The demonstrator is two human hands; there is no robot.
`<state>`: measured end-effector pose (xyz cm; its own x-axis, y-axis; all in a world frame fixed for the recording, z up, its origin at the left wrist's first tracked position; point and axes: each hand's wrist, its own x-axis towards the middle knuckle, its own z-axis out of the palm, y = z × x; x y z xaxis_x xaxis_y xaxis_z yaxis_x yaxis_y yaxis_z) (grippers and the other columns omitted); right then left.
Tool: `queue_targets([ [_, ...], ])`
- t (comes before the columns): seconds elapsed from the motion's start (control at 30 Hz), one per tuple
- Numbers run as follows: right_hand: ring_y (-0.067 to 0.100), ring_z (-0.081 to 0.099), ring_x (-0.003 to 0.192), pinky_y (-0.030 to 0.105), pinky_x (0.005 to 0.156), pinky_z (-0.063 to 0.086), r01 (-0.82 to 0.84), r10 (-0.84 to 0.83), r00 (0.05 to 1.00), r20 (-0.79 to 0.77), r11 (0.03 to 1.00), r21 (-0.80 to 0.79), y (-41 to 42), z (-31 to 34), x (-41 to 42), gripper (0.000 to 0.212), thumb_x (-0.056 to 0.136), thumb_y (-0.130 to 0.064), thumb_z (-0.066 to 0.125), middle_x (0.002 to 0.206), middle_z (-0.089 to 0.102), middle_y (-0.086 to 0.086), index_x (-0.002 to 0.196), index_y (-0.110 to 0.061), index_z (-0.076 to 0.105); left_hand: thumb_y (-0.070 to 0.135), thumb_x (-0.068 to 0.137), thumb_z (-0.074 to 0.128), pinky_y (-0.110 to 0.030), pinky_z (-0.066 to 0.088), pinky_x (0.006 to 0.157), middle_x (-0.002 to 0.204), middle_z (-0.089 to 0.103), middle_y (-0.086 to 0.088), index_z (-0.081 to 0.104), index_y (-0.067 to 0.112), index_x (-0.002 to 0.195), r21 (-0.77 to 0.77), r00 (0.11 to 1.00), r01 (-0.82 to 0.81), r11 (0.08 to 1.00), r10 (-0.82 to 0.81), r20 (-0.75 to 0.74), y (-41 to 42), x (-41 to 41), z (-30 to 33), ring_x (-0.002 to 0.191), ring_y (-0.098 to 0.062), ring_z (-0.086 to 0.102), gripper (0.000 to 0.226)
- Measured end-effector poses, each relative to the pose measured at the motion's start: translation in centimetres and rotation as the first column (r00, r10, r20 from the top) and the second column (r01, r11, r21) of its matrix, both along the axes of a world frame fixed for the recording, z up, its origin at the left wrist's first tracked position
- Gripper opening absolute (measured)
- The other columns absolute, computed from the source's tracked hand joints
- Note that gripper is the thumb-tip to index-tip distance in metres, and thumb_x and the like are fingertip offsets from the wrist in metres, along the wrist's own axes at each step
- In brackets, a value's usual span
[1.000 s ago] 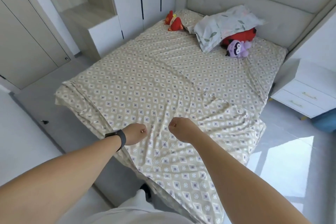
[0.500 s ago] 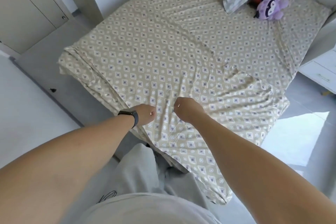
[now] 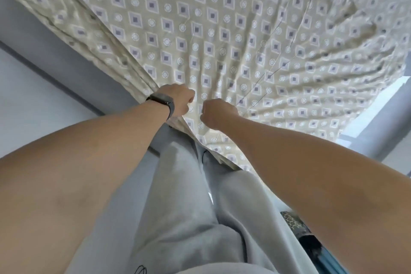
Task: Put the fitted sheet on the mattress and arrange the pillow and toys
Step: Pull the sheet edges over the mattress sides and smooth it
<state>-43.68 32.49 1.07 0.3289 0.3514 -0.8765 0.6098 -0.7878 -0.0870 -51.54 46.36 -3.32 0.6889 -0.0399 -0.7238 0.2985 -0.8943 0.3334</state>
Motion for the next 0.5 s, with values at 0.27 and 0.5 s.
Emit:
queue_targets([
  [0.27,0.022,0.055,0.08,0.033,0.066,0.04,-0.095,0.088,0.993,-0.084,0.993,-0.076,2.3,-11.2,-0.9,0.024,0.093,-0.043,0.056,0.083,0.053,-0.003,0.093,-0.02,0.057,0.015,0.085,0.052,-0.038,0.035,0.102,0.128,0.046,0.001,0.05,0.027,0.129,0.278,0.899,0.433,0.857,-0.434,-0.064,3.4,-1.0,-10.8,0.12,-0.024,0.043,0.045],
  [0.5,0.021,0.061,0.079,0.031,0.067,0.042,-0.127,0.123,0.99,-0.07,0.99,-0.054,3.5,-14.8,-4.0,0.029,0.092,-0.045,0.059,0.076,0.054,-0.005,0.081,-0.018,0.055,0.001,0.078,0.051,-0.036,0.035,0.103,0.084,0.056,0.007,0.05,0.026,0.083,0.109,0.862,0.507,0.855,-0.506,-0.045,6.2,0.3,-11.8,0.08,-0.018,0.05,0.026],
])
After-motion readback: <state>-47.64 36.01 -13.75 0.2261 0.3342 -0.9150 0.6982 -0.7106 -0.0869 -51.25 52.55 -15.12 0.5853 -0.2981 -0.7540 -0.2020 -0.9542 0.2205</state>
